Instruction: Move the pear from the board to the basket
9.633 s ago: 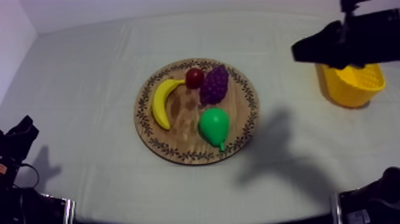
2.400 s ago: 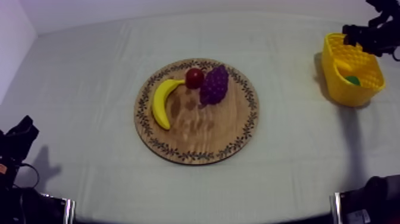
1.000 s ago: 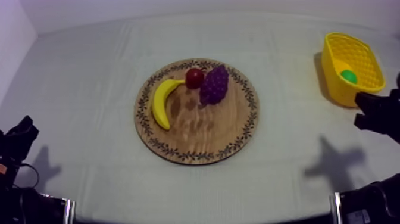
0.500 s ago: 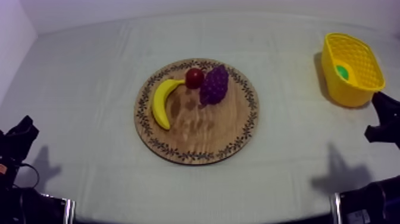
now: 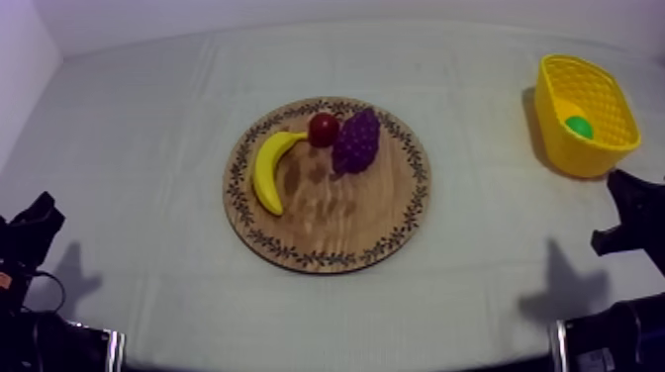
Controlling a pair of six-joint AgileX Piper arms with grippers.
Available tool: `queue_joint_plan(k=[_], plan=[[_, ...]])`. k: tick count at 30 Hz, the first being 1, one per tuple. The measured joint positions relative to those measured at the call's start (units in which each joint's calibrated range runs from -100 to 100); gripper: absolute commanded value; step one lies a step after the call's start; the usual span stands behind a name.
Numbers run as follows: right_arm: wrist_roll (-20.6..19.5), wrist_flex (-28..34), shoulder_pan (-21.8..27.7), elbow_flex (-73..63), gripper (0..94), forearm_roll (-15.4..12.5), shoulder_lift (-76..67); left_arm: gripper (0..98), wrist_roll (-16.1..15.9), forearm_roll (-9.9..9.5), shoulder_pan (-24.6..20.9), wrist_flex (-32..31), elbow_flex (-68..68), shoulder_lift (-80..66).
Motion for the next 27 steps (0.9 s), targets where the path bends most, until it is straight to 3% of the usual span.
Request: queue_joint_plan(k=[5, 11, 16, 21, 27], plan=[[1.1, 1.5, 1.2, 1.3, 0.5, -0.3, 0.0, 0.1, 0.0, 0.00, 0.0, 0.0, 0.0, 0.0], [-1.6, 2.1, 1.2, 3.0, 0.5, 0.0, 0.0, 0.1, 0.0, 0.00, 0.0, 0.0, 0.0, 0.0], [-2.6, -1.0, 1.7, 5.1, 5.0, -0.4, 0.0, 0.1, 0.0, 0.00, 0.0, 0.0, 0.0, 0.0], [-5.6, -2.6, 3.2, 5.9, 1.4, -0.6, -0.1, 0.1, 0.0, 0.00, 0.0, 0.0, 0.0, 0.0], [-4.2, -7.7, 3.5, 7.1, 0.5, -1.0, -0.1, 0.1, 0.0, 0.00, 0.0, 0.0, 0.0, 0.0]])
